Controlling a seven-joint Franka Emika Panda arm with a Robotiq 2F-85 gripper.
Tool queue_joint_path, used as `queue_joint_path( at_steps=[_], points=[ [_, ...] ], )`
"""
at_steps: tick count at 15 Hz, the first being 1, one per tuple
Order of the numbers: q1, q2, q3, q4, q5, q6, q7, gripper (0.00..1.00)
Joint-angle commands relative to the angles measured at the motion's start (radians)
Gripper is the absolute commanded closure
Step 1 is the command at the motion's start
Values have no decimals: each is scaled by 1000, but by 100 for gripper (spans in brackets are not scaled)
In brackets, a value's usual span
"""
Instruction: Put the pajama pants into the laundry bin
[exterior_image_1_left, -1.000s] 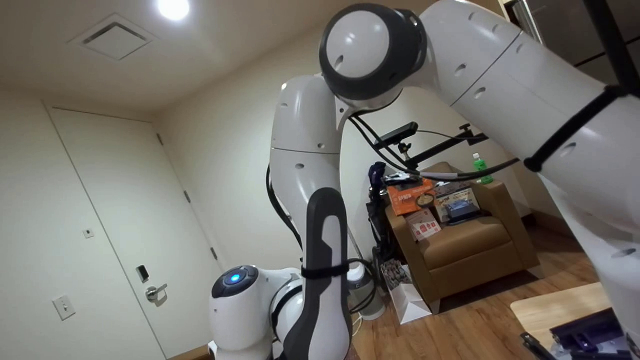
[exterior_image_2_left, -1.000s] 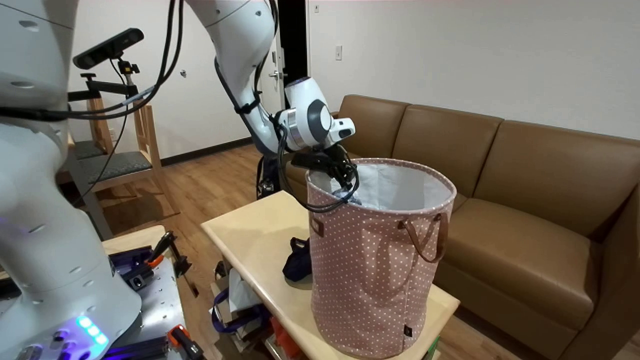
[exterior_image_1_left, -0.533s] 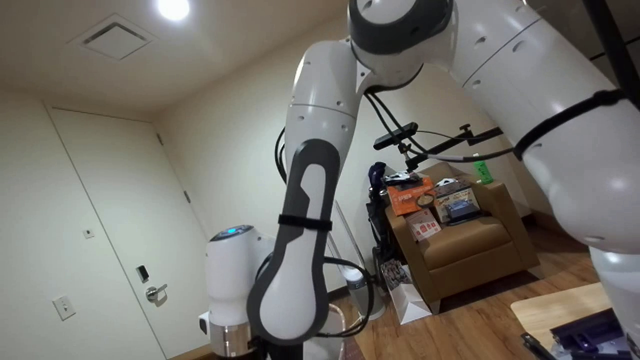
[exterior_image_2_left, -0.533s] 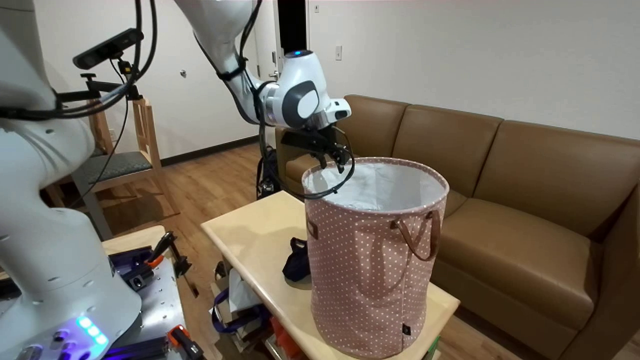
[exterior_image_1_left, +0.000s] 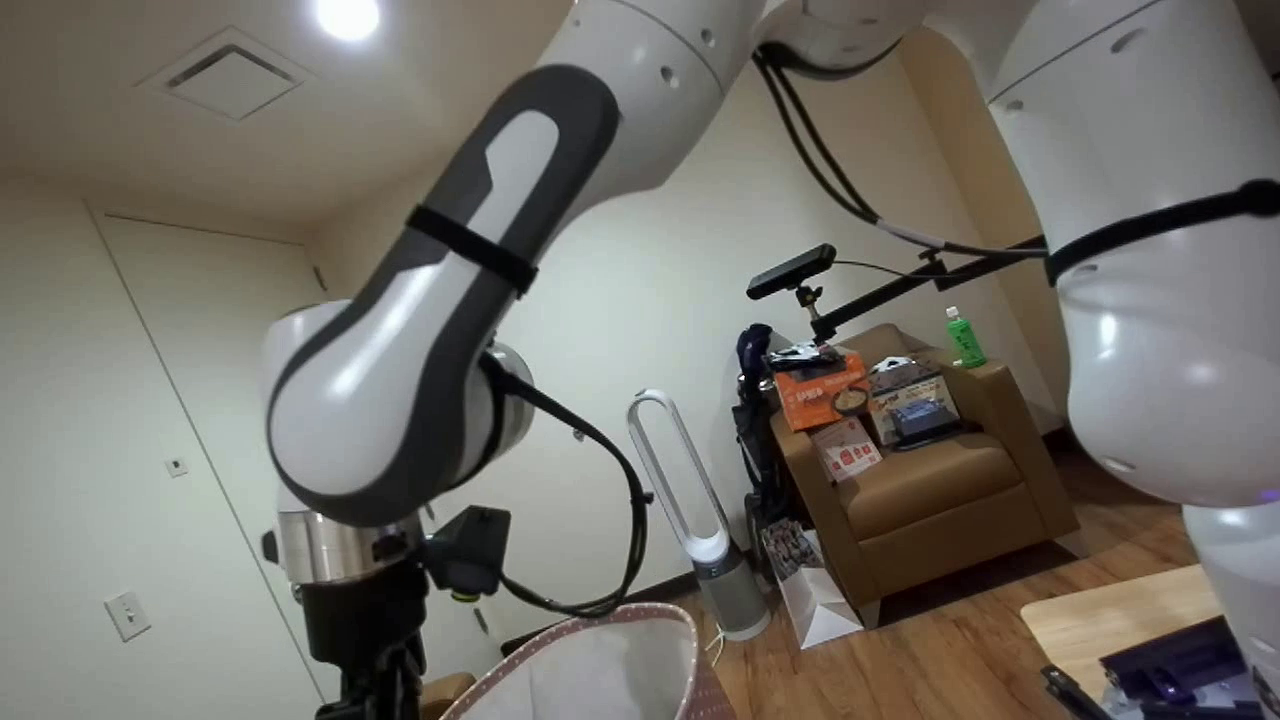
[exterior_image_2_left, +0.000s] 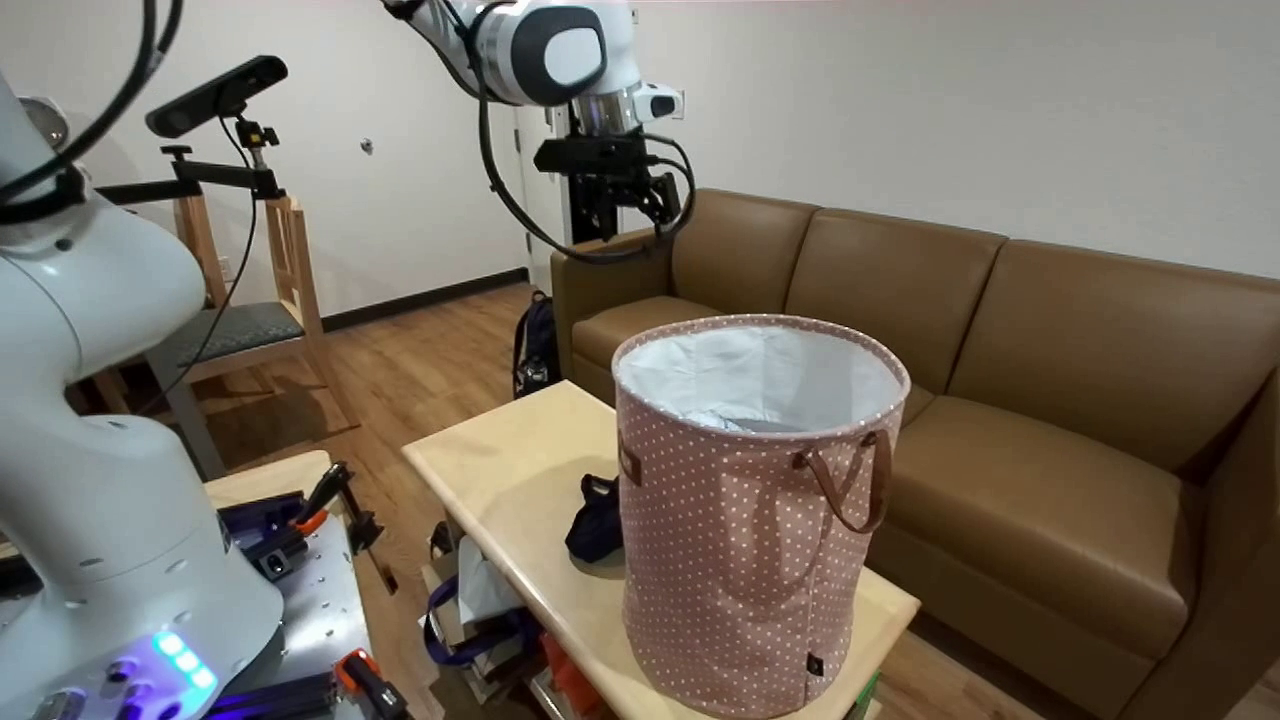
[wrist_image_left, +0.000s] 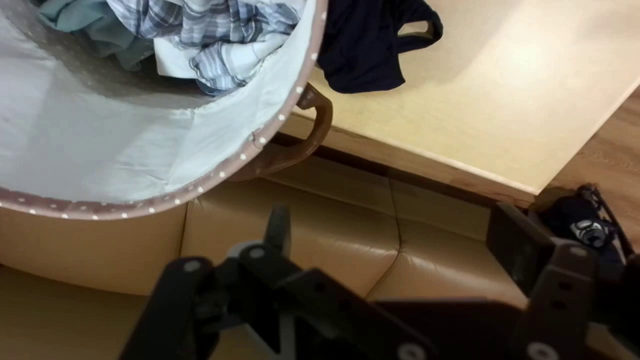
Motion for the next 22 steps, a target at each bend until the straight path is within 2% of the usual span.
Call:
queue_joint_path(
  at_steps=[1,3,4,5,6,9,10,12,15,19,22],
  points=[
    [279,36,-239,81,54,-128,-133,0],
    [444,51,-375,69,75,-51,-229,0],
    [499,9,-442,58,51,-84,-132,0],
    [550,21,-482,58,55,-73,-160,0],
    [574,31,-500,58,58,-65,-172,0],
    [584,40,-512,58,59,-61,-189,0],
    [609,33,-546,58,-3,-112,-71,0],
    [674,17,-628,32,-55,-150,52,0],
    [734,9,-704,0,-21,-234,161,0],
    [781,6,-745,-50,37,-297,295,0],
    [811,0,-755,-88,4,-265,431,0]
  ],
)
